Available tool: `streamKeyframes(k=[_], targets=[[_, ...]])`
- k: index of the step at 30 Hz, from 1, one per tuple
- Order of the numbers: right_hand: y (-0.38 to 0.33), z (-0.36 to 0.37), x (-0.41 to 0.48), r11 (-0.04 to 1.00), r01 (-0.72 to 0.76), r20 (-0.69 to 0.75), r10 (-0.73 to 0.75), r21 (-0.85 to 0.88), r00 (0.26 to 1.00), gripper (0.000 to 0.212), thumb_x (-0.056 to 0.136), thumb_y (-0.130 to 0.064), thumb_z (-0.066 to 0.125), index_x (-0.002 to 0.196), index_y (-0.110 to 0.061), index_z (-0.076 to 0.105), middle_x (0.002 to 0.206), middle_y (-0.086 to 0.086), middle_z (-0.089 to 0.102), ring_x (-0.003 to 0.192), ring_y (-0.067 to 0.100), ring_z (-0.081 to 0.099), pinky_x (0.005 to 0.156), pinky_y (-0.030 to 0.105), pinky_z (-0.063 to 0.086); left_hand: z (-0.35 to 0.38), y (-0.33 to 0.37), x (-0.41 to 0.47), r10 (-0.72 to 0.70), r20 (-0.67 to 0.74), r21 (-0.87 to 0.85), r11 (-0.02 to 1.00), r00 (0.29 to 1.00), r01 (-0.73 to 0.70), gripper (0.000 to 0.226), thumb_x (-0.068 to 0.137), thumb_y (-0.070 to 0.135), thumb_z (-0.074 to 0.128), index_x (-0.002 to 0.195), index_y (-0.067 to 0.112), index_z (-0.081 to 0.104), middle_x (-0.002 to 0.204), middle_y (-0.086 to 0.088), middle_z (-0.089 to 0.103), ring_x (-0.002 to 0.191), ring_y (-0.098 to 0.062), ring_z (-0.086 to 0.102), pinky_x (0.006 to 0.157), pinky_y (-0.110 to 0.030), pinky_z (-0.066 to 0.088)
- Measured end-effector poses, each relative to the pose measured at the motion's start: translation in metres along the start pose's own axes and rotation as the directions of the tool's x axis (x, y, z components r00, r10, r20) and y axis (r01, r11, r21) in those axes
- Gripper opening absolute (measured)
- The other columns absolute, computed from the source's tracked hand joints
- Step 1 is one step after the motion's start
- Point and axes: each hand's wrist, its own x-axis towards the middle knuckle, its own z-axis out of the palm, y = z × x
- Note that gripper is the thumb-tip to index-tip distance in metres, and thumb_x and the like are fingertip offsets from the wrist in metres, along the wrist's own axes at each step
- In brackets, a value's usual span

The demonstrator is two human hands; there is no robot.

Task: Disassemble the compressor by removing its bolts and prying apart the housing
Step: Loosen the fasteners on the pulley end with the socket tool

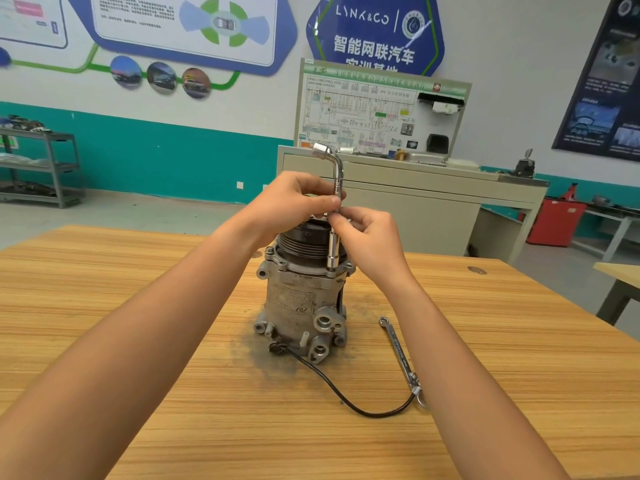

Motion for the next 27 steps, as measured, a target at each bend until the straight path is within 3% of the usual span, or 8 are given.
streamKeyframes(k=[2, 7, 9, 12, 16, 19, 22, 27], targets=[[0.004, 0.001, -0.002, 1.000, 0.001, -0.025, -0.001, -0.006, 1.000, 0.006, 0.088, -0.024, 0.061, 0.084, -0.029, 0.064, 0.038, -0.012, 0.045, 0.040, 0.002, 0.038, 0.046, 0.016, 0.033, 0.002, 0.001, 0.000, -0.016, -0.035, -0.002, 1.000, 0.999, 0.015, 0.007, 0.084, 0.019, 0.068, 0.091, 0.018, 0.068, 0.084, 0.005, 0.068, 0.073, 0.000, 0.061, 0.067, -0.015, 0.045], [0.005, 0.001, -0.002, 0.999, -0.029, -0.040, 0.028, -0.021, 0.999, 0.005, 0.087, -0.022, 0.063, 0.082, -0.020, 0.062, 0.035, -0.014, 0.040, 0.036, 0.002, 0.036, 0.040, 0.010, 0.027, 0.006, 0.002, 0.000, 0.032, -0.030, 0.027, 0.999, 0.999, -0.031, 0.004, 0.084, 0.022, 0.068, 0.086, 0.024, 0.065, 0.082, 0.009, 0.066, 0.072, 0.000, 0.061, 0.074, -0.019, 0.050], [0.002, 0.000, -0.002, 1.000, -0.028, -0.007, 0.028, -0.005, 1.000, 0.008, 0.088, -0.022, 0.060, 0.082, -0.021, 0.064, 0.044, -0.005, 0.052, 0.043, 0.002, 0.039, 0.046, 0.016, 0.031, 0.004, 0.003, -0.002, 0.046, 0.040, -0.014, 0.999, 0.998, -0.046, 0.012, 0.089, 0.018, 0.063, 0.091, 0.029, 0.066, 0.085, 0.011, 0.068, 0.076, 0.003, 0.063, 0.080, -0.020, 0.049], [0.000, 0.002, -0.003, 1.000, -0.025, 0.006, 0.025, -0.007, 1.000, 0.016, 0.090, -0.025, 0.058, 0.088, -0.013, 0.070, 0.072, 0.024, 0.064, 0.055, 0.025, 0.047, 0.056, 0.027, 0.035, 0.001, 0.004, -0.002, 0.055, 0.039, -0.019, 0.998, 0.998, -0.054, 0.017, 0.090, 0.014, 0.060, 0.088, 0.029, 0.067, 0.083, 0.011, 0.068, 0.075, 0.005, 0.063, 0.077, -0.016, 0.048], [0.004, 0.002, -0.003, 0.999, -0.038, -0.099, 0.035, -0.028, 0.994, 0.007, 0.083, -0.029, 0.066, 0.078, -0.026, 0.062, 0.037, -0.014, 0.042, 0.038, 0.003, 0.035, 0.048, 0.023, 0.032, 0.008, 0.006, 0.002, 0.041, -0.057, 0.036, 0.999, 0.998, -0.039, 0.010, 0.084, 0.021, 0.068, 0.077, 0.027, 0.066, 0.075, 0.010, 0.066, 0.065, 0.007, 0.059, 0.062, -0.009, 0.046], [0.004, 0.002, -0.003, 0.998, -0.047, -0.140, 0.043, -0.030, 0.989, 0.014, 0.080, -0.028, 0.069, 0.070, -0.022, 0.060, 0.033, -0.013, 0.036, 0.036, 0.005, 0.033, 0.051, 0.025, 0.036, 0.015, 0.008, 0.005, 0.063, -0.120, 0.069, 0.996, 0.991, -0.055, 0.013, 0.082, 0.022, 0.071, 0.071, 0.023, 0.064, 0.068, 0.009, 0.063, 0.058, 0.005, 0.056, 0.053, -0.007, 0.044], [0.002, 0.001, -0.004, 1.000, -0.027, -0.116, 0.025, -0.015, 0.993, 0.012, 0.084, -0.023, 0.066, 0.073, -0.019, 0.063, 0.035, -0.011, 0.034, 0.037, 0.005, 0.030, 0.050, 0.024, 0.033, 0.014, 0.008, 0.004, 0.079, -0.101, 0.070, 0.995, 0.992, -0.072, 0.012, 0.084, 0.025, 0.069, 0.072, 0.024, 0.065, 0.066, 0.011, 0.062, 0.060, 0.005, 0.055, 0.057, -0.010, 0.045], [0.002, -0.002, -0.006, 0.994, -0.051, -0.062, 0.057, 0.100, 0.996, 0.009, 0.090, -0.015, 0.058, 0.084, -0.019, 0.063, 0.038, -0.017, 0.050, 0.036, -0.004, 0.044, 0.043, 0.010, 0.033, 0.005, 0.006, 0.000, 0.046, 0.020, -0.010, 0.999, 0.999, -0.046, 0.017, 0.093, 0.014, 0.054, 0.097, 0.024, 0.068, 0.085, 0.007, 0.065, 0.072, -0.003, 0.053, 0.062, -0.007, 0.043]])
